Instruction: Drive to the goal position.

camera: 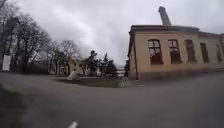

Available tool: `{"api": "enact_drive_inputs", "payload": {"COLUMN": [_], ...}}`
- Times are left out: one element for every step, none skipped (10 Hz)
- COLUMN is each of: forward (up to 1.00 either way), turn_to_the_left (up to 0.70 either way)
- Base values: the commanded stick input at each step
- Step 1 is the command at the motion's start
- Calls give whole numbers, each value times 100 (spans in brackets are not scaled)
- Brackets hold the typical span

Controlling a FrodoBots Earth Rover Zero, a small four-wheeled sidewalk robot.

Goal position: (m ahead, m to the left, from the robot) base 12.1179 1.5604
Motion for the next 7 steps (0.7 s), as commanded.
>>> {"api": "enact_drive_inputs", "payload": {"forward": [70,70,70,70,70,70,70], "turn_to_the_left": [-26,-35,-16,0,0,0,0]}}
